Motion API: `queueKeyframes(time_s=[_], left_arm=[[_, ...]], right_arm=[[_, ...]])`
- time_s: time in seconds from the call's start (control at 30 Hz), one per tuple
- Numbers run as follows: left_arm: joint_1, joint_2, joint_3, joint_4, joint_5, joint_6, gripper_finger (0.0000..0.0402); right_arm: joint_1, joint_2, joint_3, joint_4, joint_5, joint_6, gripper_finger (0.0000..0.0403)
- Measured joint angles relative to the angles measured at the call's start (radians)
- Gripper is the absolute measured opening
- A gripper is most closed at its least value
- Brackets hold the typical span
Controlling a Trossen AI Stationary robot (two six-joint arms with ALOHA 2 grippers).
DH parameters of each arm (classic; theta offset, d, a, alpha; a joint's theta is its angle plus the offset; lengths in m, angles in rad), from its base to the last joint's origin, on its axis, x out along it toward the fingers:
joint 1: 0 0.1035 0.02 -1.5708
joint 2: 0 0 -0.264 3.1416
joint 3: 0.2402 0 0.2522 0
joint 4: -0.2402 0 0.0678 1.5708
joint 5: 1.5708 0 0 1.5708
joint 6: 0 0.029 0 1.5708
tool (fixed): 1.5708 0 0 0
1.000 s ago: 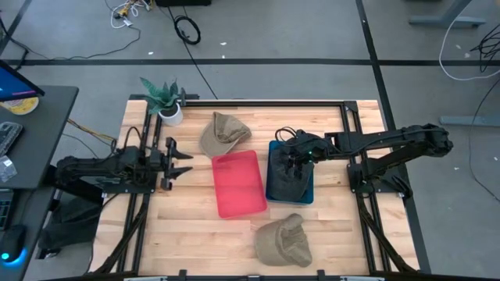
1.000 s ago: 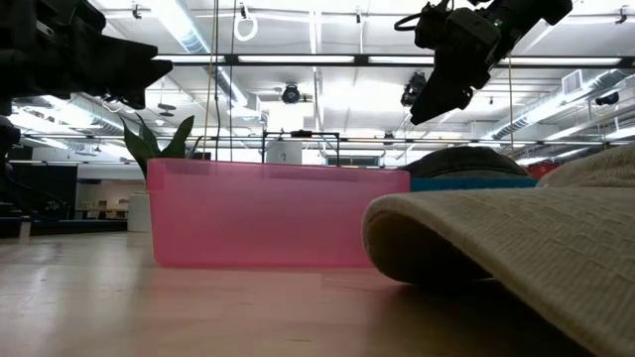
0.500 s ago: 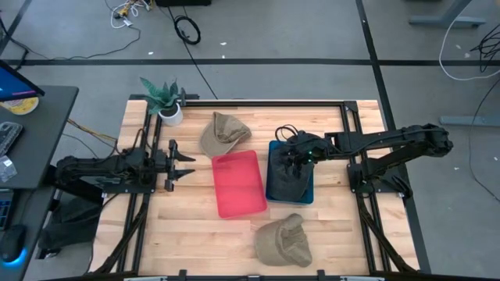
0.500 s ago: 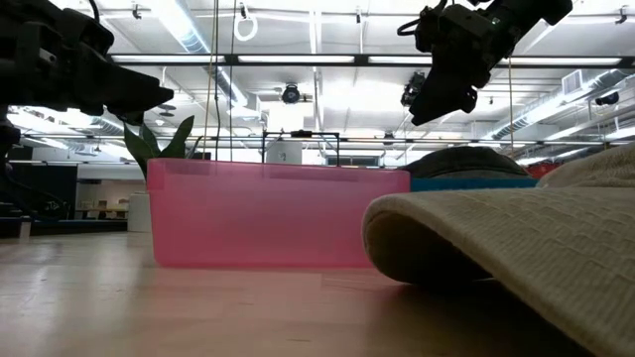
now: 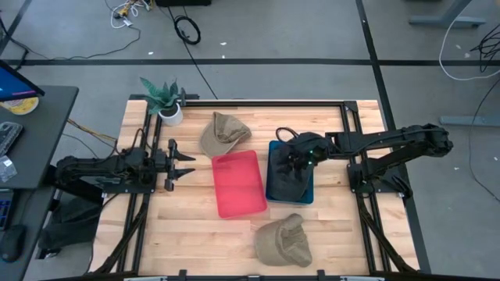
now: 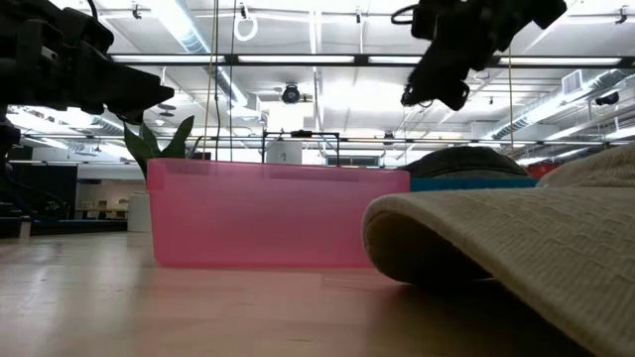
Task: Pick & Place hat
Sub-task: Put the bottom brown cap into the red bin
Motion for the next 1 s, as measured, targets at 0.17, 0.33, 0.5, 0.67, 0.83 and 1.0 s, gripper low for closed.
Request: queueKeyframes(time_s=[0.17,0.33,0.5,0.67,0.83,1.0], left_arm=[[0.000,0.000,0.000,0.000,0.001,0.000,0.0177],[0.000,0.000,0.000,0.000,0.003,-0.001,0.0177],[0.000,0.000,0.000,0.002,0.003,-0.001,0.0177],[0.000,0.000,0.000,0.004,0.003,-0.001,0.0177],[0.000,0.000,-0.001,0.004,0.003,-0.001,0.0177],[0.000,0.000,-0.001,0.004,0.003,-0.001,0.0177]], right_arm=[[0.011,0.000,0.000,0.097,-0.237,-0.020,0.0162],[0.084,0.000,0.000,0.207,-0.308,-0.110,0.0162],[0.163,0.000,0.045,0.174,-0.296,-0.152,0.0162],[0.260,0.000,0.112,0.059,-0.138,-0.164,0.0162],[0.347,0.000,0.150,-0.041,-0.025,-0.144,0.0162],[0.411,0.025,0.182,-0.122,0.035,-0.123,0.0162]])
